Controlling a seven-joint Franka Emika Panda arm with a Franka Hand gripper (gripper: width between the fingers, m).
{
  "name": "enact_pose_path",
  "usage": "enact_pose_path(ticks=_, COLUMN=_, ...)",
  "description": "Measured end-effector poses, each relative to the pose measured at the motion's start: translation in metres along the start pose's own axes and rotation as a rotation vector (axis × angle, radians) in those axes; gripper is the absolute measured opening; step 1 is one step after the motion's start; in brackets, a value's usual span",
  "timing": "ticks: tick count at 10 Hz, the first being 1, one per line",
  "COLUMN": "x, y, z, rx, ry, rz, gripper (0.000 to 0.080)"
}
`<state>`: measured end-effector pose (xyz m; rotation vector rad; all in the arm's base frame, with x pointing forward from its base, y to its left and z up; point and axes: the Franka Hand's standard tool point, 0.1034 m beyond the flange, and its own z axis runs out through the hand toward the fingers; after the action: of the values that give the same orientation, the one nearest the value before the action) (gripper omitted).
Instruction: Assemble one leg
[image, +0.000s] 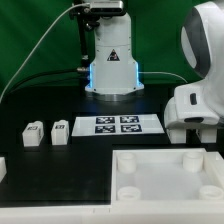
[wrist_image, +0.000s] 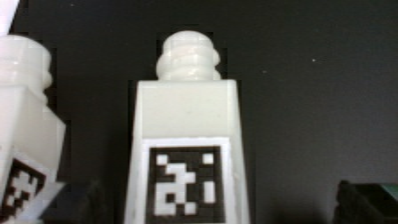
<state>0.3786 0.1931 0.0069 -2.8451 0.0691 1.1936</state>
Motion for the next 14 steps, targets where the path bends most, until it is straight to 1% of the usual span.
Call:
enact_pose_path(ticks=2, x=0.000, y=0.000, z=0.000, rx=0.000, ry=0.000, rz=0.000, gripper=0.0390)
enact_pose_path(ticks=3, x=0.000, y=0.000, z=0.000, rx=0.000, ry=0.000, rz=0.000, gripper=0.0390)
enact_pose_path(ticks=4, x=0.000, y=0.000, z=0.000, rx=0.000, ry=0.000, rz=0.000, gripper=0.0291)
enact_pose_path(ticks=11, x=0.000, y=0.000, z=0.000, rx=0.000, ry=0.000, rz=0.000, gripper=0.0291)
enact_pose_path(ticks=12, x=0.000, y=0.001, z=-0.002, rx=0.001, ry=0.001, rz=-0.002, gripper=0.0291)
enact_pose_path(ticks=13, x=-0.001, y=0.005, z=-0.021, rx=0.002, ry=0.012, rz=-0.022, gripper=0.0291)
enact_pose_path(ticks=14, x=-0.009, y=0.011, z=-0.050, rx=-0.001, ry=0.044, rz=-0.044, gripper=0.0291)
